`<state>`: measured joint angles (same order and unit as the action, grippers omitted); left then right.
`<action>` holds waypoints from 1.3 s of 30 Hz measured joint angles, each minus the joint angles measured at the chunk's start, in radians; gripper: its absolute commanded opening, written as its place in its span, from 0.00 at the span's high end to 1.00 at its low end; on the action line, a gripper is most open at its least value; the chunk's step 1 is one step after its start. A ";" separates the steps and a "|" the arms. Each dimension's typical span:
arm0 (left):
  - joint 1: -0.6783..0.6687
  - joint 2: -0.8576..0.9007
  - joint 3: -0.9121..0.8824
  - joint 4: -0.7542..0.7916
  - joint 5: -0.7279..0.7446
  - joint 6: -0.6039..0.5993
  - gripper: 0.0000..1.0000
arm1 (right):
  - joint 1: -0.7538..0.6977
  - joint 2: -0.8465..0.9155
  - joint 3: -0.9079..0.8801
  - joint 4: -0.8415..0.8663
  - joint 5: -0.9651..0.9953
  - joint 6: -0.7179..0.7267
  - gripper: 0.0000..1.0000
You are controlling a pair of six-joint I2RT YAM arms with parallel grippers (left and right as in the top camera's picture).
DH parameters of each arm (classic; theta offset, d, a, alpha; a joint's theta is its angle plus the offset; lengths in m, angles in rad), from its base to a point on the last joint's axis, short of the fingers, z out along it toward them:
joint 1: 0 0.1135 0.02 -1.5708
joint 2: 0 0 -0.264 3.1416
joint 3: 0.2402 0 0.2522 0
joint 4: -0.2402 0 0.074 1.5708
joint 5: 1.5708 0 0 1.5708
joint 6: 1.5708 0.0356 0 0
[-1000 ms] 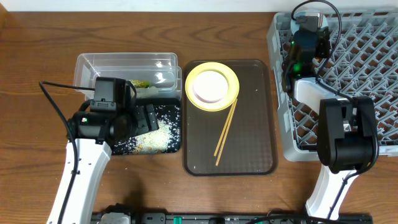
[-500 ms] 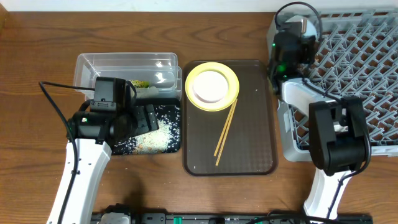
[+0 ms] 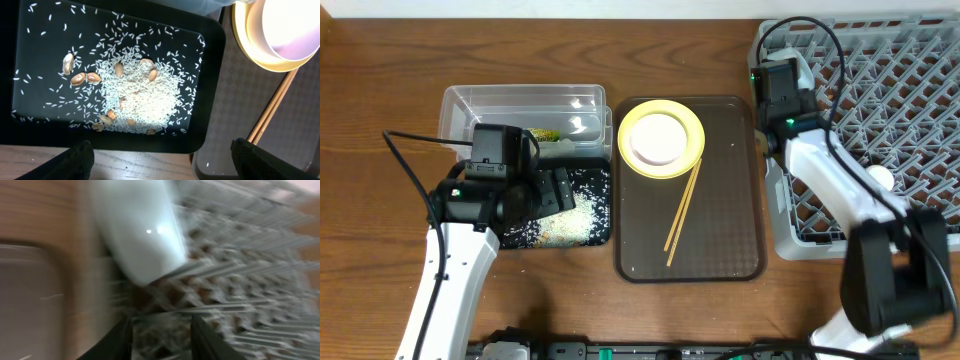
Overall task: Sort waste into correct bins and load items into the dishwasher rack
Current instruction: 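Grasp the pink-white bowl on the yellow plate with the right gripper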
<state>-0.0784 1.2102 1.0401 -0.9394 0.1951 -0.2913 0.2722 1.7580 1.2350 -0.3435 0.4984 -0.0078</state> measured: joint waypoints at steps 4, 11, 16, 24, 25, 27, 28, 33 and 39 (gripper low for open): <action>0.000 0.000 0.000 0.001 -0.003 0.000 0.11 | 0.072 -0.090 0.000 -0.033 -0.249 0.090 0.54; 0.000 0.000 0.000 0.000 -0.019 0.000 0.10 | 0.171 -0.057 0.000 -0.007 -0.426 0.221 0.59; 0.000 0.000 0.000 0.000 -0.019 0.000 0.11 | 0.195 0.056 0.000 0.050 -0.429 0.309 0.62; 0.000 0.000 0.000 0.000 -0.019 0.000 0.11 | 0.199 0.228 0.000 0.119 -0.459 0.436 0.95; 0.000 0.000 0.000 0.000 -0.019 0.000 0.10 | 0.199 0.237 0.000 0.126 -0.462 0.452 0.99; 0.000 0.000 0.000 0.000 -0.019 0.000 0.11 | 0.199 0.238 0.000 0.146 -0.474 0.467 0.99; 0.000 0.000 0.000 0.000 -0.019 0.000 0.10 | 0.199 0.233 0.000 0.151 -0.472 0.472 0.99; 0.000 0.000 0.000 0.000 -0.019 0.000 0.11 | 0.193 0.185 0.000 0.142 -0.431 0.456 0.99; 0.000 0.000 0.000 0.000 -0.019 0.000 0.10 | 0.121 -0.061 0.001 0.168 -0.257 0.271 0.96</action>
<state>-0.0784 1.2102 1.0401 -0.9398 0.1757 -0.2913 0.3935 1.6966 1.2358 -0.1757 0.2413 0.2630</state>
